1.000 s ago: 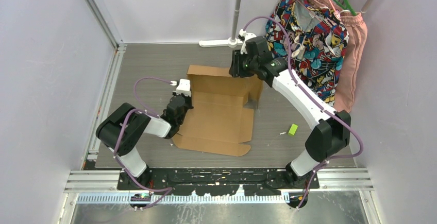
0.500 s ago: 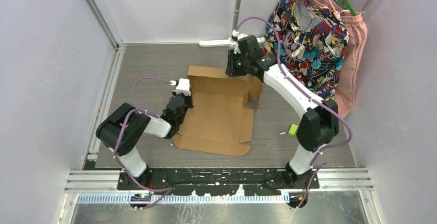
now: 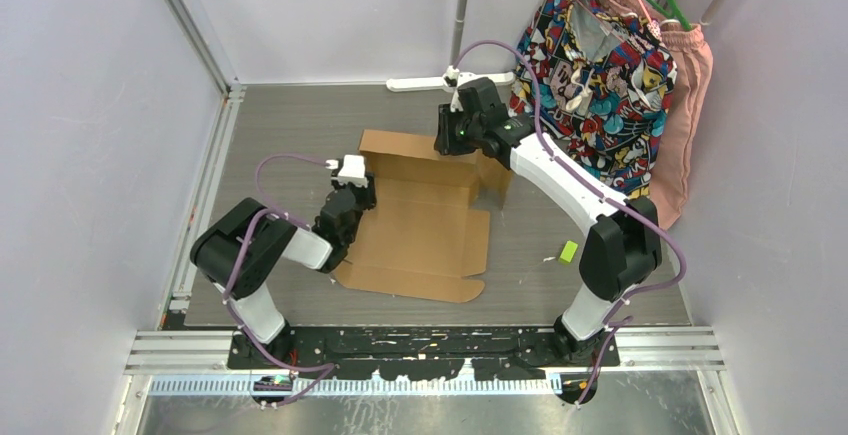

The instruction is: Fold the paper box

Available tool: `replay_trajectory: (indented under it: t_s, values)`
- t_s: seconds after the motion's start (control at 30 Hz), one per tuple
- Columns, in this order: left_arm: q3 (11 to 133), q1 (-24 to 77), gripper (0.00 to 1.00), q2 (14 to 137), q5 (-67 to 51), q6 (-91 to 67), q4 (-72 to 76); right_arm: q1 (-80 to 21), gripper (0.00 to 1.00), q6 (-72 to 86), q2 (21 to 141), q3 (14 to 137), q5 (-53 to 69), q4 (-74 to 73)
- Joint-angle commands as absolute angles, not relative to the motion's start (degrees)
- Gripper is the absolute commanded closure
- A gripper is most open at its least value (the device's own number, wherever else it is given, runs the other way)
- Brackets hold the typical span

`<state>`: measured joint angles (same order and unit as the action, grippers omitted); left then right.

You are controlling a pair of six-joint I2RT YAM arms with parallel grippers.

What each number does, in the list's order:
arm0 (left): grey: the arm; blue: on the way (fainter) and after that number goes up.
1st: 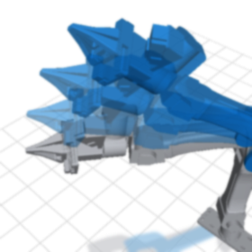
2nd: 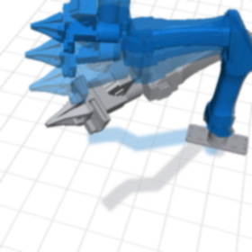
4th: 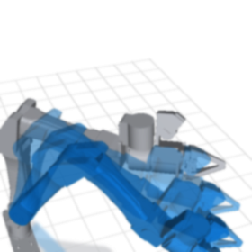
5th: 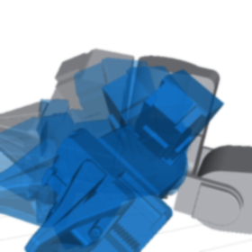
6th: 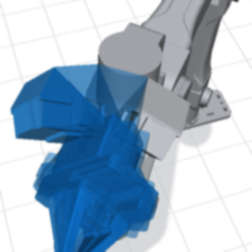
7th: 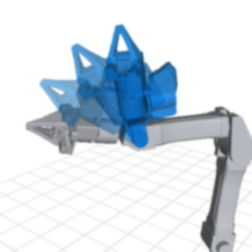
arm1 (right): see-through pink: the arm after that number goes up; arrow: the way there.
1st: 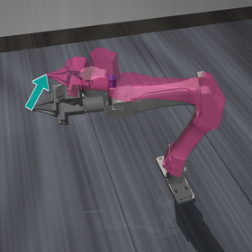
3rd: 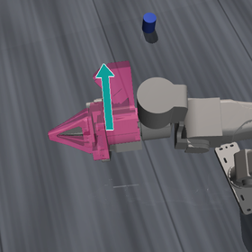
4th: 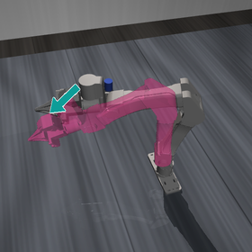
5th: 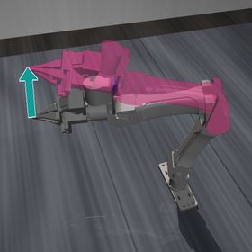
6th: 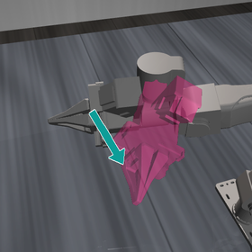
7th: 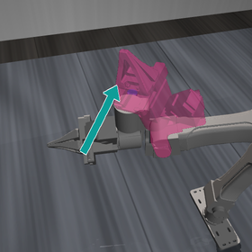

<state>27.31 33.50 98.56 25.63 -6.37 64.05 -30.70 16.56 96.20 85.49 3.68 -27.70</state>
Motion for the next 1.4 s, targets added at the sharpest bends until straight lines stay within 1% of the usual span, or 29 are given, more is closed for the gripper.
replay_trajectory:
  t_s: [0.0,0.17,0.3,0.4,0.57,0.63,0.7,0.8,0.93,1.07,1.13,1.23,1.37]
  values:
    - [26.9,33.6,0.54,99.7,29.9,-4.1,72.8,-31.2,0.67,15.5,96.6,84.8,3.5,-30.0]
    - [27.3,33.6,0.51,102.1,33.2,-3.1,77.5,-31.2,0.67,14.4,97.8,86.1,4.5,-30.9]
    - [28.4,33.6,0.47,105.1,32.7,-2.4,81.6,-31.1,0.68,13.6,98.8,86.8,5.0,-31.9]
    - [29.9,33.4,0.44,106.7,31.7,-2.7,82.0,-31.2,0.68,13.4,99.2,86.8,5.4,-32.4]
    - [31.2,32.5,0.44,107.4,31.2,-3.4,82.0,-31.2,0.68,13.2,99.5,86.3,6.4,-32.6]
    - [31.6,32.0,0.49,107.5,31.8,-3.3,82.0,-31.2,0.68,13.4,99.5,86.0,6.9,-32.8]
    - [32.1,31.6,0.58,107.7,33.2,-3.2,81.8,-31.1,0.68,13.4,99.5,85.8,7.3,-32.9]
    - [32.8,30.9,0.68,107.9,32.3,-4.0,80.2,-31.1,0.68,13.4,99.4,85.5,8.2,-33.0]
    - [32.3,30.8,0.76,108.0,31.4,-4.3,80.4,-31.2,0.68,13.5,98.9,85.8,9.2,-33.4]
    - [31.0,30.8,0.78,107.7,31.9,-4.2,81.9,-30.8,0.65,13.2,97.4,86.3,8.9,-34.3]
    - [30.6,30.9,0.78,107.7,31.8,-4.3,82.0,-29.5,0.62,14.0,95.9,86.2,9.4,-34.4]
    - [30.5,30.8,0.77,107.4,31.5,-4.1,82.0,-25.6,0.53,16.7,91.6,83.5,11.3,-31.9]
    - [30.3,30.8,0.76,107.3,31.3,-4.0,82.0,-19.5,0.48,21.3,87.1,79.3,12.9,-28.2]
